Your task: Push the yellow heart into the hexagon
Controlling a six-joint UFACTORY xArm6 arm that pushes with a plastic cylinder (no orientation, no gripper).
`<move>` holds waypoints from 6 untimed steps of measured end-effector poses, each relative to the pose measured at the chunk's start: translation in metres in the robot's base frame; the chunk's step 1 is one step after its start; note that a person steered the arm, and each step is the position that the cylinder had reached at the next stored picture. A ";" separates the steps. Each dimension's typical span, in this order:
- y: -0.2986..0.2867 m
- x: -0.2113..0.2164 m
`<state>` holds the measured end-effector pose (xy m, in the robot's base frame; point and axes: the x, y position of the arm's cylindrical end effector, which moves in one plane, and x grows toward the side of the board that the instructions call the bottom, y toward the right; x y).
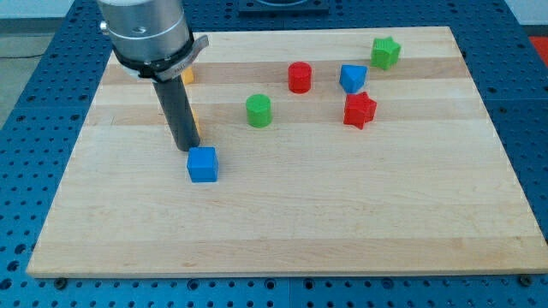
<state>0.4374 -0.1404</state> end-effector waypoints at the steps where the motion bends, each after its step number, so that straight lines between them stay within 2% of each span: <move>1: -0.011 -0.019; 3: -0.013 -0.058; 6: -0.005 -0.090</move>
